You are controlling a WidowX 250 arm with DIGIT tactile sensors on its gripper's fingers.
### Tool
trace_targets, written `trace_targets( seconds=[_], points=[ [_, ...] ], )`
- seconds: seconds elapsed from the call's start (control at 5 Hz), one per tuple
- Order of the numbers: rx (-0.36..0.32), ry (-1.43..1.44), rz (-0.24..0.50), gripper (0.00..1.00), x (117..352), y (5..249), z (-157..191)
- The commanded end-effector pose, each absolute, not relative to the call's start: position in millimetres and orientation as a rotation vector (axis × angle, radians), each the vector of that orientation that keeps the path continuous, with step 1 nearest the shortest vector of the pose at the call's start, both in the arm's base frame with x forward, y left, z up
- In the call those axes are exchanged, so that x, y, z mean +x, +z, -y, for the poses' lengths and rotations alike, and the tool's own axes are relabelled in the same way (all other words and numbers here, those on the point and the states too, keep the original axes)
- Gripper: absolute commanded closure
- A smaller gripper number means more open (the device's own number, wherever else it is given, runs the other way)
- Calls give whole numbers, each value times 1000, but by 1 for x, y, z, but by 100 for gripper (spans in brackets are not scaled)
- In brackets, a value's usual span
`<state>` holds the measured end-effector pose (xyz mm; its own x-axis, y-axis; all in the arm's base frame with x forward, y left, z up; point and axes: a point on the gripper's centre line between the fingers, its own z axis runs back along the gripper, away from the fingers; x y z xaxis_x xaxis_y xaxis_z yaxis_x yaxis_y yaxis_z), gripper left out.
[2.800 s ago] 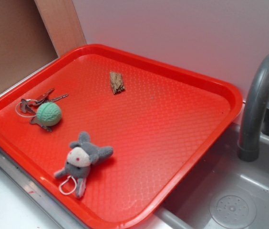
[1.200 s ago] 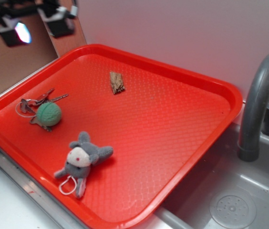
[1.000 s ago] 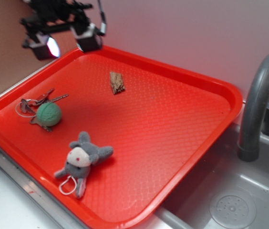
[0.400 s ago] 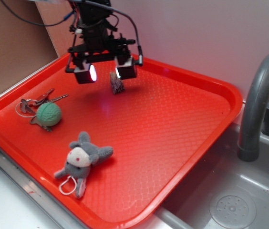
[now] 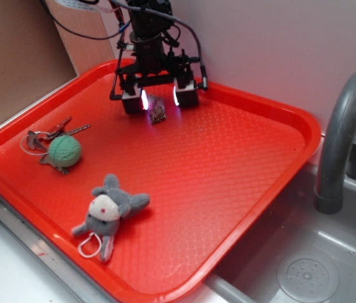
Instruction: Grab the wood chip.
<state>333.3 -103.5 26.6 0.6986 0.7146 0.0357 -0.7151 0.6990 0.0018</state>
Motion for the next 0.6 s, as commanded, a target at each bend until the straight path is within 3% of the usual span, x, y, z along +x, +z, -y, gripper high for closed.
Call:
trace_targets(
  seconds=[0.0,0.2,0.4],
  points=[
    [18,720,86,100,313,26,119],
    [11,657,95,100,297,49,119],
    [16,614,-51,100,279,102,116]
  ],
)
